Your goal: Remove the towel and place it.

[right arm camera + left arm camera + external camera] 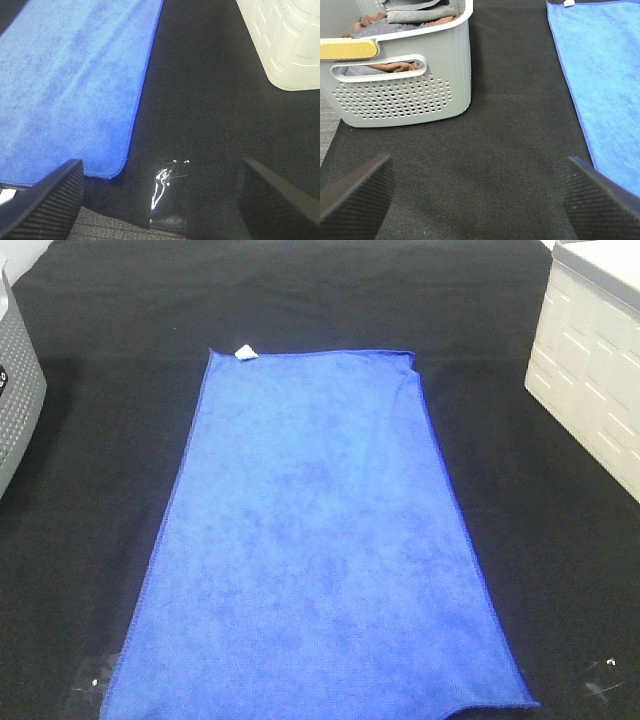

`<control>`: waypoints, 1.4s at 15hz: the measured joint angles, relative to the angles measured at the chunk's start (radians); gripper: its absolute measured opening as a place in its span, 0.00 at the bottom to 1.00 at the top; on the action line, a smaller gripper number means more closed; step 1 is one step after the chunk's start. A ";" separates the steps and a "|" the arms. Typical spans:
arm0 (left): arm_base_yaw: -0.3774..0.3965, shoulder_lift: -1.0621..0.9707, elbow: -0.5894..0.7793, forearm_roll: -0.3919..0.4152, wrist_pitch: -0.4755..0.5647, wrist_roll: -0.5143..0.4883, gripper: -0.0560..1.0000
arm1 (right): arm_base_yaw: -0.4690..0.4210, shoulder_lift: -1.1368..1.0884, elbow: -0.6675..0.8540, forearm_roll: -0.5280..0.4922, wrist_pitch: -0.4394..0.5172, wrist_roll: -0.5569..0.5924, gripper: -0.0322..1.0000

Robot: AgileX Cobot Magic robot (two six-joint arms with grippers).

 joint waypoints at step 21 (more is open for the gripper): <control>0.071 0.000 0.000 -0.022 0.000 0.000 0.84 | 0.000 0.000 0.000 -0.041 0.000 -0.002 0.79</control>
